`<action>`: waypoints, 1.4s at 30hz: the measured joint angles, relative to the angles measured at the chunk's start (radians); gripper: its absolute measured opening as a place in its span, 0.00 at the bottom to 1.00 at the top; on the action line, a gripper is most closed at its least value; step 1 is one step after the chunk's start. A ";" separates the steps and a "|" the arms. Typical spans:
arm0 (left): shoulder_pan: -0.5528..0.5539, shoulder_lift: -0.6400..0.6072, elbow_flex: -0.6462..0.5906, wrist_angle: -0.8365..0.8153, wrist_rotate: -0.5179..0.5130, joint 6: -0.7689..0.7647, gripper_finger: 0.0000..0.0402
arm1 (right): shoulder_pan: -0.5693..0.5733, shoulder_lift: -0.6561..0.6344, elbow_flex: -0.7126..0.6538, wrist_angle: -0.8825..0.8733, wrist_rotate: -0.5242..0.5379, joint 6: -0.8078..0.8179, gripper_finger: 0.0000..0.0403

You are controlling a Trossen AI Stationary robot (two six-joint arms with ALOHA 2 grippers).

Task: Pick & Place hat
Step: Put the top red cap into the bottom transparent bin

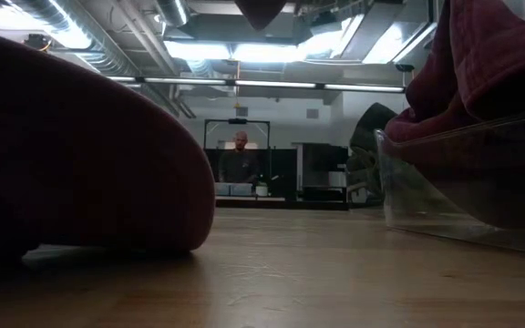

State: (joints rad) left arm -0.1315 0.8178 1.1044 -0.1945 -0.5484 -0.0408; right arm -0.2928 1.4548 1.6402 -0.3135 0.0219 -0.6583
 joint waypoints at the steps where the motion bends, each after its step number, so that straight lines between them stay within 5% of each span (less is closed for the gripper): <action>1: 0.000 0.007 0.016 -0.036 0.007 -0.014 0.75 | 0.000 0.000 0.000 -0.007 0.000 0.000 0.05; 8: 0.009 0.086 0.064 -0.120 0.110 -0.025 0.78 | 0.004 0.000 0.000 -0.013 0.000 0.026 0.05; 22: 0.062 0.170 0.067 -0.109 0.074 0.064 0.75 | 0.006 0.000 0.000 -0.012 -0.058 0.049 0.05; 27: 0.061 0.169 0.067 -0.109 0.025 0.072 0.59 | 0.007 0.000 0.000 -0.013 -0.059 0.050 0.05; 37: 0.060 0.166 0.067 -0.020 -0.086 0.183 0.07 | 0.010 0.000 0.000 -0.013 -0.060 0.057 0.05; 42: 0.060 0.164 0.067 0.131 -0.202 0.304 0.06 | 0.010 0.000 0.000 -0.014 -0.060 0.114 0.05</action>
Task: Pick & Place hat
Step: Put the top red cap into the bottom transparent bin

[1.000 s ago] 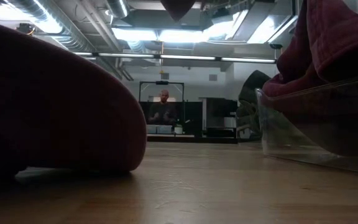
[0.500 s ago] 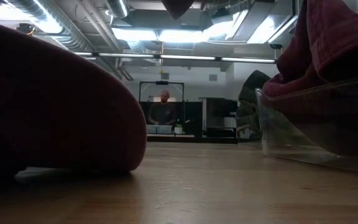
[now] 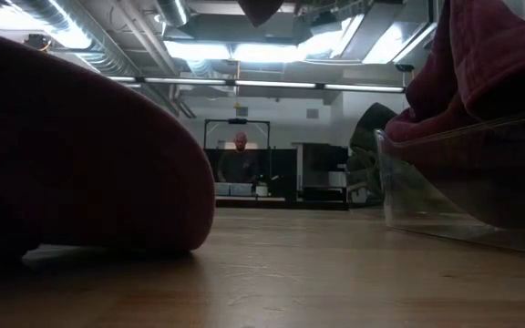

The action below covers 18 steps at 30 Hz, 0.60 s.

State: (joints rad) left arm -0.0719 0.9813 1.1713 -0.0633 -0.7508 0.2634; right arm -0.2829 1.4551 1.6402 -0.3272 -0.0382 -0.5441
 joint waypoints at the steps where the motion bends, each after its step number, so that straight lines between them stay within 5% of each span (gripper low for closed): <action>1: 0.000 0.000 0.000 0.026 -0.023 0.022 0.07 | 0.000 0.000 0.000 -0.002 0.000 0.006 0.05; 10: 0.000 0.001 0.000 0.167 -0.192 0.158 0.05 | 0.001 0.005 0.000 -0.006 0.001 0.179 0.05; 18: -0.001 0.005 -0.001 0.246 -0.244 0.324 0.05 | 0.005 0.010 0.000 -0.008 -0.061 0.297 0.12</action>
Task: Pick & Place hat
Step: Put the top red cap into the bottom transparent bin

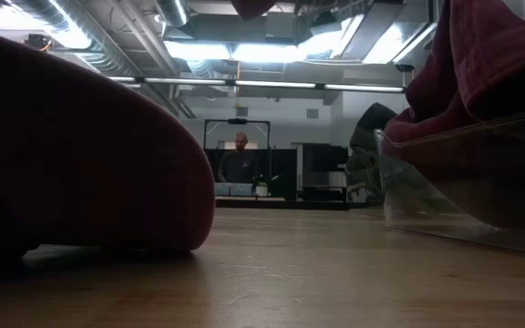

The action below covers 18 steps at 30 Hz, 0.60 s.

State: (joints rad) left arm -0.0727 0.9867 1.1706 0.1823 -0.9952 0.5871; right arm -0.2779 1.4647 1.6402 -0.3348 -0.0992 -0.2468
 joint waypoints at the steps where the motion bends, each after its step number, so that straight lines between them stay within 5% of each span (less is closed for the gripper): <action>1: 0.000 0.000 0.000 0.001 -0.004 0.034 0.05 | 0.000 0.000 0.000 -0.003 -0.015 0.023 0.14; 9: -0.030 -0.003 0.000 -0.039 0.022 0.388 0.05 | -0.006 -0.002 0.000 -0.075 -0.091 0.168 0.43; 18: -0.016 -0.022 0.001 -0.204 0.475 0.303 0.05 | -0.007 -0.002 0.000 -0.093 -0.188 0.297 0.71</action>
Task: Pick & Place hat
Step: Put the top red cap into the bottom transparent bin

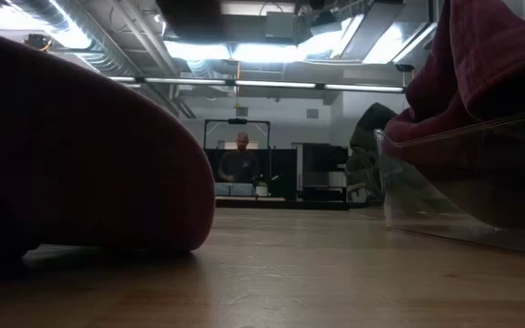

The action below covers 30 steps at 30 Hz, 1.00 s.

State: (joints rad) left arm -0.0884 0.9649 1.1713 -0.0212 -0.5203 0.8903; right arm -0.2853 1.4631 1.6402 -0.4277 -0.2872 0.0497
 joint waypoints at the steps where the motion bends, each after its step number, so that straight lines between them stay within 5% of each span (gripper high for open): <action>1: 0.007 0.000 0.000 -0.015 0.038 -0.024 0.05 | 0.000 0.000 0.000 0.009 -0.020 0.010 0.73; 7: 0.047 0.035 0.000 -0.036 0.242 -0.112 0.05 | 0.000 0.010 0.000 0.028 -0.118 0.082 0.76; 14: 0.096 0.136 0.000 -0.035 0.340 -0.166 0.05 | 0.004 0.053 0.000 0.028 -0.349 0.153 0.76; 23: 0.099 0.199 0.000 -0.023 0.341 -0.174 0.05 | 0.008 0.116 0.000 0.026 -0.334 0.146 0.77; 30: 0.099 0.178 0.000 -0.017 0.339 -0.197 0.05 | 0.016 0.143 0.000 0.035 -0.355 0.099 0.89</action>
State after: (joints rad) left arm 0.0109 1.1426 1.1713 -0.0380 -0.1810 0.6937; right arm -0.2698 1.6065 1.6402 -0.3930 -0.6421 0.1490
